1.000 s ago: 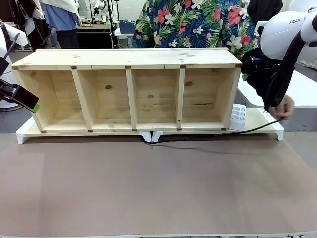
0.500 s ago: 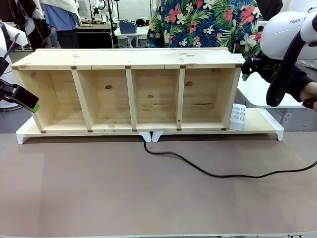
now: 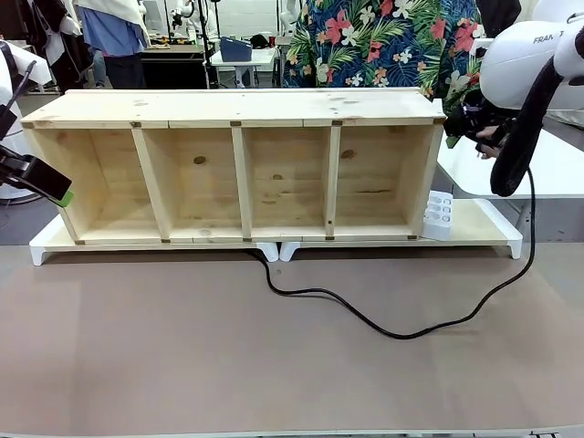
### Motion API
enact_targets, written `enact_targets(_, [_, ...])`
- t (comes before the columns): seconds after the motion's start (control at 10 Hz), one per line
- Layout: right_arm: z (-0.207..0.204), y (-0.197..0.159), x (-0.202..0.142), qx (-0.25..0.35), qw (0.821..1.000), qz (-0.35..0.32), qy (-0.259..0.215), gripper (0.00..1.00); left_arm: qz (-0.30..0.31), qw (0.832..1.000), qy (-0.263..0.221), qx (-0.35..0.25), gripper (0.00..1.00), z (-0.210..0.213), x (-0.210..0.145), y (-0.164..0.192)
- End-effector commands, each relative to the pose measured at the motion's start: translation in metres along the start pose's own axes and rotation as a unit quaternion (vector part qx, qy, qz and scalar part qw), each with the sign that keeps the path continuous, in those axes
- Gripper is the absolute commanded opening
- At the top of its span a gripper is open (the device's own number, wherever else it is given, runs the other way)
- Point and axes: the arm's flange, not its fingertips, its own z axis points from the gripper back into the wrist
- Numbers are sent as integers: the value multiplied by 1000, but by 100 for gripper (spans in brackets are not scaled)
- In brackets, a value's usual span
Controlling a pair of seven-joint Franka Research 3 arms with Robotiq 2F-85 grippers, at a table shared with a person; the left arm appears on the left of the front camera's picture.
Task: Perform cable management.
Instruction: Release the Power Cable when the human grasps it.
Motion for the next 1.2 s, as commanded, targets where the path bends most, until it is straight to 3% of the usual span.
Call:
enact_targets(0.0, [-1,0,0,0,1000,-3,2,100,-2,1000,-1,1,100,-1,1,1])
enact_targets(1.1, [-1,0,0,0,1000,-3,2,100,-2,1000,-1,1,100,-1,1,1])
